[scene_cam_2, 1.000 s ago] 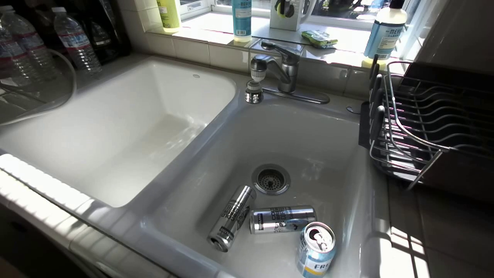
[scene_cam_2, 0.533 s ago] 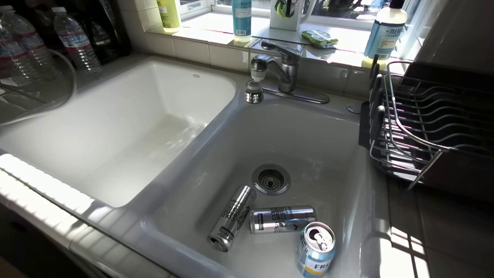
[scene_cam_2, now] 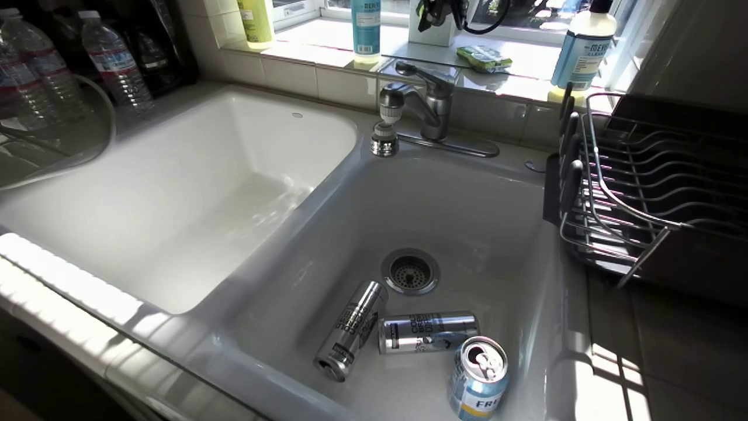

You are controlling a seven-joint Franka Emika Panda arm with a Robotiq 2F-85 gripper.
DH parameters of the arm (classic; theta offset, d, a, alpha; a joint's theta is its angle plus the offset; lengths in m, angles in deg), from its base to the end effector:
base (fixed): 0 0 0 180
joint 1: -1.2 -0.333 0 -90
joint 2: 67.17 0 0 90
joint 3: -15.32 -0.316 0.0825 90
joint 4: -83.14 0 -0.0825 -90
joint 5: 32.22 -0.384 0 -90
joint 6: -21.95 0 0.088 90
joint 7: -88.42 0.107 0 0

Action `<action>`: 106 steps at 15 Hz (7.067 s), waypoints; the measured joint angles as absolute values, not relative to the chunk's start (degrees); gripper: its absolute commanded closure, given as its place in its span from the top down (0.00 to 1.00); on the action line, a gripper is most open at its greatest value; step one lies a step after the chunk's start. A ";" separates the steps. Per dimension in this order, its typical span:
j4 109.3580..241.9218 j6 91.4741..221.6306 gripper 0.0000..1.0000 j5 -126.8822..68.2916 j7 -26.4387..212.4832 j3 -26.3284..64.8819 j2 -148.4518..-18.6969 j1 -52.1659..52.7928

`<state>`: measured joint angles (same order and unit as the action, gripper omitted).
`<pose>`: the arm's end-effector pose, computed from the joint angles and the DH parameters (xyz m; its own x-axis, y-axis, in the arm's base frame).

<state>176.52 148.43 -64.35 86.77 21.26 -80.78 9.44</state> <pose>0.6515 -0.1394 0.5212 0.8234 -0.4995 0.2693 -0.3346 -0.8107 -0.4805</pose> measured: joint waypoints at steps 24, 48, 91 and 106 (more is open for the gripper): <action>161.41 143.62 1.00 -79.88 112.67 19.87 -92.54 11.35; 154.24 127.47 1.00 -81.59 125.56 18.59 -100.48 11.72; 132.94 129.89 1.00 -81.29 142.30 15.37 -117.27 12.44; 132.65 129.89 1.00 -81.28 142.30 15.37 -117.48 12.45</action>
